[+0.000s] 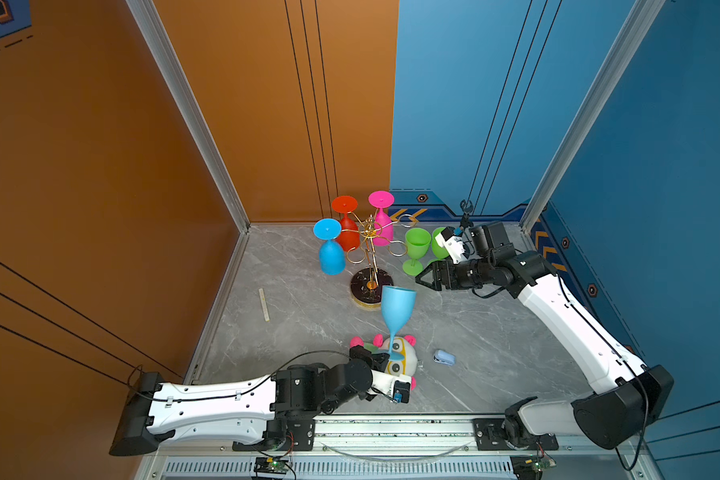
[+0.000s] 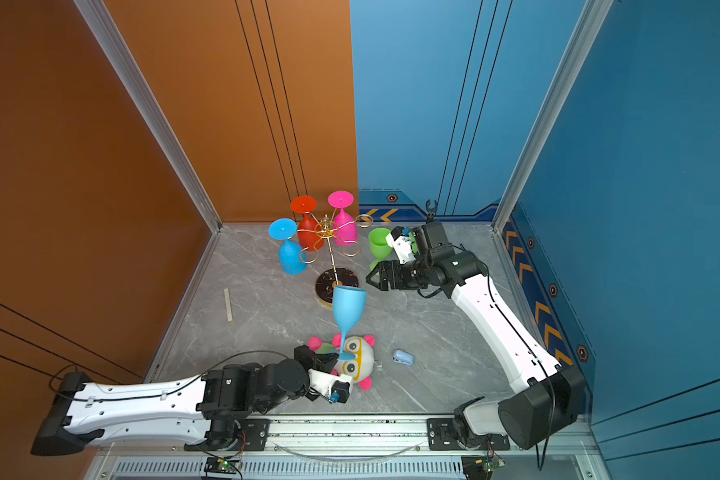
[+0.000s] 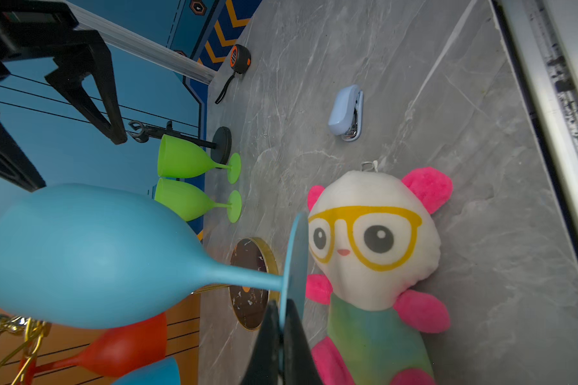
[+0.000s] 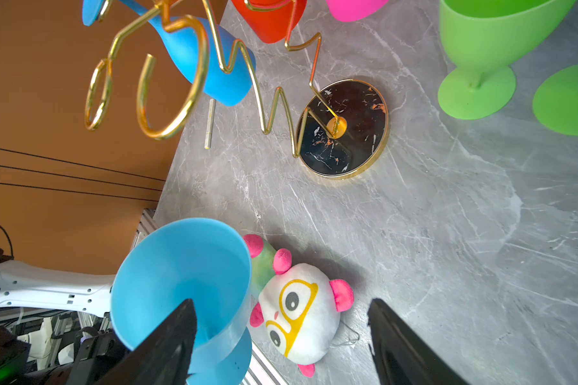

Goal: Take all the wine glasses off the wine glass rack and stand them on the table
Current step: 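Swing the held glass over the panda toy while the right gripper reaches toward it, then grasp the light blue glass bowl with the right gripper beside the left gripper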

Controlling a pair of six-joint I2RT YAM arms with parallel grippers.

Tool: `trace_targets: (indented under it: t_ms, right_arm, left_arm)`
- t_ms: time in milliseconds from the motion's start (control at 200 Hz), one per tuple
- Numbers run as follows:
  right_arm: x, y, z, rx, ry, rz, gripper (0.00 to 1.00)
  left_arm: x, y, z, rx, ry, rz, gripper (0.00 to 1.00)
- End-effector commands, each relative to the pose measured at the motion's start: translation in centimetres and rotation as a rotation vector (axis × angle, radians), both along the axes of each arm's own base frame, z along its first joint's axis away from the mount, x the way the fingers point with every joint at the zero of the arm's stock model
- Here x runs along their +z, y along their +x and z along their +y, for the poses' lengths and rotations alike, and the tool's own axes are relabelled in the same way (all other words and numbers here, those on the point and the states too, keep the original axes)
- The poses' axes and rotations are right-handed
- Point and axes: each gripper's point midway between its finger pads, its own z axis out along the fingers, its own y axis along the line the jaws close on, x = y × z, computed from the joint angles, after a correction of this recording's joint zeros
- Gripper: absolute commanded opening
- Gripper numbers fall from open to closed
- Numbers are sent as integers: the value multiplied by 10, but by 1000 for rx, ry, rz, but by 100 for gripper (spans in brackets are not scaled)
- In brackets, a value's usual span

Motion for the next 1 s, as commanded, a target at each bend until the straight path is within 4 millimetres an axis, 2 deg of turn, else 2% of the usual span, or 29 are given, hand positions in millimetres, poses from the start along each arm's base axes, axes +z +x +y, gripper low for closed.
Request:
trace_targets:
  t_ms: [0, 220, 456, 711, 996]
  right_arm:
    - [5, -8, 6, 50, 0, 13, 81]
    - [8, -13, 16, 91, 25, 25, 78]
    - [-1, -24, 30, 164, 27, 75, 70]
    - [-3, -28, 39, 208, 37, 104, 56]
    - [-6, -29, 45, 234, 53, 133, 31]
  left_arm:
    - [13, 14, 6, 28, 71, -190, 0]
    - [14, 22, 22, 45, 166, -320, 0]
    - [12, 33, 37, 99, 257, -410, 0]
    - [13, 38, 46, 117, 309, -464, 0]
    - [12, 42, 51, 124, 345, -483, 0]
